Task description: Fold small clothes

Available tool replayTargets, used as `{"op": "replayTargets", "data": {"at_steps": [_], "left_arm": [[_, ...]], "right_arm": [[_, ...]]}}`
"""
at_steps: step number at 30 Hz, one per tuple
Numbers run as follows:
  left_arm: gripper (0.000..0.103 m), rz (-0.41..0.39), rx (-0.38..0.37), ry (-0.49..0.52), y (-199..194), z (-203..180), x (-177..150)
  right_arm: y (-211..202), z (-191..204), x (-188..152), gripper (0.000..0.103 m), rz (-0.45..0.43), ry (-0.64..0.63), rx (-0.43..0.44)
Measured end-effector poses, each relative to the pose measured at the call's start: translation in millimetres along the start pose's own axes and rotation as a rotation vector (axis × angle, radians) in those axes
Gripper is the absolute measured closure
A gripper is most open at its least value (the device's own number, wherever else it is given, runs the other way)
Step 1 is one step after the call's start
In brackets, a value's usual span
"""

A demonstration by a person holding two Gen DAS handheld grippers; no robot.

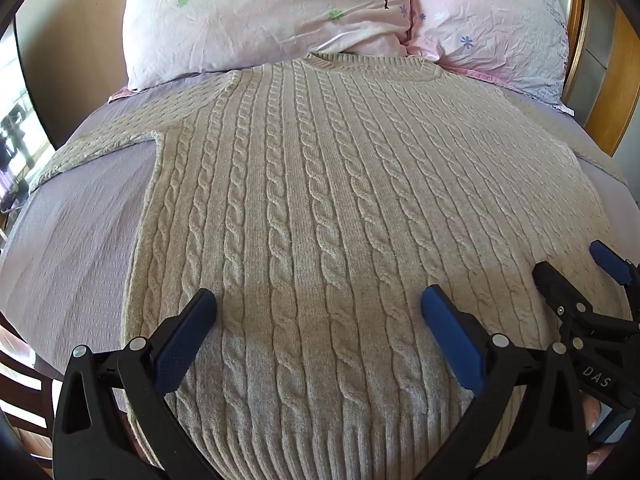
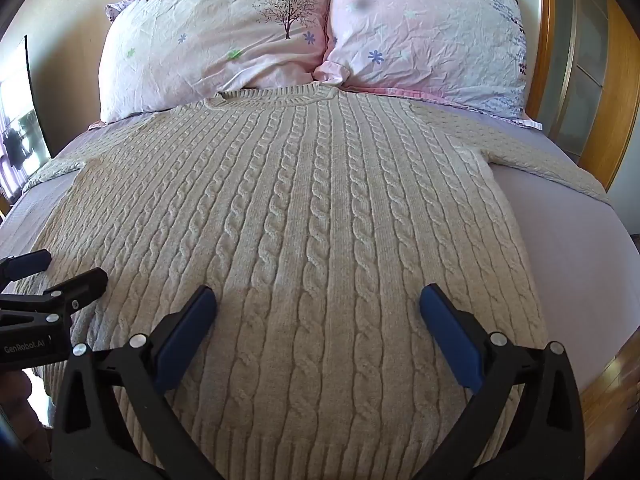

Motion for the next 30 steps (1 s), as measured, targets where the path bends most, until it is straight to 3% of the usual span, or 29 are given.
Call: {"op": "replayTargets", "data": {"at_steps": [30], "left_arm": [[0.001,0.002,-0.001,0.002,0.0,0.0,0.2]], "right_arm": [[-1.9,0.1,-1.0,0.002,0.001,-0.001,0.000]]}}
Point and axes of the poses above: each gripper's, at about its wrist camera, not at the fingertips, and y roughly the way its jaws point, z to its left, x to its top, the point moved 1 cm from there along y, roughly the way its jaws point, and after that the axes turned 9 degrees about y, right-handed, at the moved point
